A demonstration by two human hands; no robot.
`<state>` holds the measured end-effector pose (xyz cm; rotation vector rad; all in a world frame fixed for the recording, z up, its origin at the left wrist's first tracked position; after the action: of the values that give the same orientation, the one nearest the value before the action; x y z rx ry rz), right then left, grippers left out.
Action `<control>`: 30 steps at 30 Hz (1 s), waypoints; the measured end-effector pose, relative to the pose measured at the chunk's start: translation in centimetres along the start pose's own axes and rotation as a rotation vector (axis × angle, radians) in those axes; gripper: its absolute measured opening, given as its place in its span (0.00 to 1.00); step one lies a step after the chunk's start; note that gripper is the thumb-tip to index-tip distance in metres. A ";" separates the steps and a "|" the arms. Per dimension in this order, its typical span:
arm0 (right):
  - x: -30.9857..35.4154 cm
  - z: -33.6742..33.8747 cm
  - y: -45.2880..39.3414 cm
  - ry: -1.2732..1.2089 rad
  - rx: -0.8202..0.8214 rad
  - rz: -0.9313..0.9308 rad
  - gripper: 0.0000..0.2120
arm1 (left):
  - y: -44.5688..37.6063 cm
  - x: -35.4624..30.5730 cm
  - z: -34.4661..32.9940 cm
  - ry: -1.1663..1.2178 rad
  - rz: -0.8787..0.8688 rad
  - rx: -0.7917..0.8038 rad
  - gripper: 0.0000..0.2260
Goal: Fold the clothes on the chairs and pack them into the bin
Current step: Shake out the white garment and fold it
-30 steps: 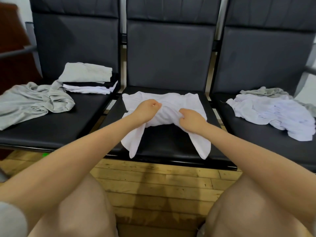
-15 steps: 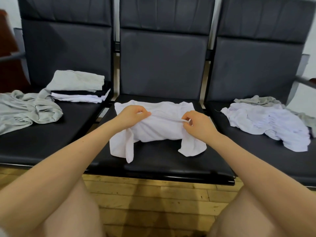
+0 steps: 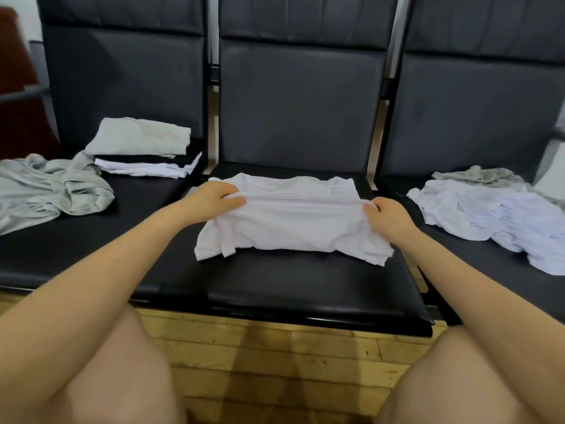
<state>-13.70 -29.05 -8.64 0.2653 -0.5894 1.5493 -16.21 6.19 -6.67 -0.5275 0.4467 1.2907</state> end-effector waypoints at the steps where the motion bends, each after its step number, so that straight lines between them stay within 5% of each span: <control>1: -0.4 0.2 0.2 -0.041 0.011 -0.024 0.15 | 0.5 0.3 0.4 0.005 0.008 -0.014 0.17; 7: -0.7 0.4 2.7 -0.381 0.112 -0.155 0.14 | 4.0 0.8 1.9 0.316 0.081 -0.103 0.09; 11: -0.5 -0.1 4.6 -0.297 0.259 -0.158 0.12 | 6.4 -0.4 1.1 0.528 0.051 -0.083 0.09; 17: -1.1 -1.1 7.3 -0.099 0.596 -0.121 0.15 | 9.5 -0.6 -2.0 0.486 0.144 0.220 0.16; 23: -0.7 0.6 5.0 0.068 0.237 0.153 0.07 | 7.7 0.7 1.4 -0.033 -0.021 -0.069 0.14; 30: -2.5 1.1 0.8 -0.013 -0.024 -0.057 0.11 | 2.5 4.1 2.5 -0.119 0.073 -0.223 0.09</control>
<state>-14.52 -31.69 -9.17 0.2721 -0.6053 1.4860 -17.68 11.40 -7.35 -0.6216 0.2260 1.4430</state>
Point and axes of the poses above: each hand's wrist, its own y-axis away from the middle knuckle, its own z-axis out of the back of the hand, x = y × z, the point moved 5 cm from there along -y, towards the middle knuckle, and after that the axes turned 6 degrees about y, right-handed, at the moved point
